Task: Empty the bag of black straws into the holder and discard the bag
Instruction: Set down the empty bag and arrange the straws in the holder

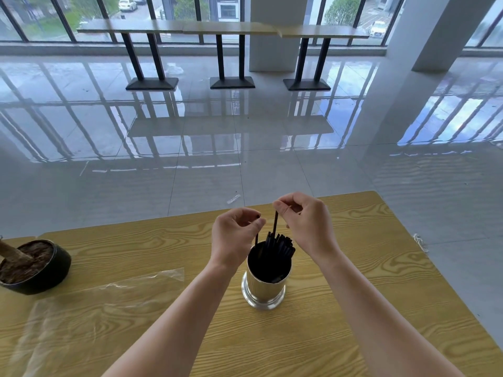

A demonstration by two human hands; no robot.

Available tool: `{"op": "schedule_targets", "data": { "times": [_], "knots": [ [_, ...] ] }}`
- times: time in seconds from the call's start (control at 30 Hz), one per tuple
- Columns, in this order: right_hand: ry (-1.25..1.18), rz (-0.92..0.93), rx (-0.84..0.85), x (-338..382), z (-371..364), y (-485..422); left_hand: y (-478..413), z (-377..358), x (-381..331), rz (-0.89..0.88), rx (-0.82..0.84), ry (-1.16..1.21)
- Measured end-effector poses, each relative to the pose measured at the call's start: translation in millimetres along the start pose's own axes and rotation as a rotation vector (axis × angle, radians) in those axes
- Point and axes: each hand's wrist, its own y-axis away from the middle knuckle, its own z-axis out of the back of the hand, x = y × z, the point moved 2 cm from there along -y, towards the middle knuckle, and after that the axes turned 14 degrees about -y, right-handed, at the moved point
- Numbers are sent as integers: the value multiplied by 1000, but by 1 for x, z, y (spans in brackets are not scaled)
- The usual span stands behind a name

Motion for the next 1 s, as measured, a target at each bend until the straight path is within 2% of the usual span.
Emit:
{"op": "schedule_targets", "data": {
  "times": [0.2,0.53,0.7,0.83,0.93,1.0],
  "knots": [
    [-10,90,30,35,-5,-1,4,17,-35,-141,-46,-37],
    [-65,146,46,54,-4,7,14,37,-54,-163,-128,38],
    [-85,93,-3,28,11,19,13,60,-59,-84,-275,195],
    [-60,-64,107,6,16,27,14,74,-59,38,-301,526],
    [-386,-229,154,1,14,36,16,74,-51,234,-261,786],
    [-637,-283,93,3,15,42,17,70,-42,353,-262,893]
  ]
}}
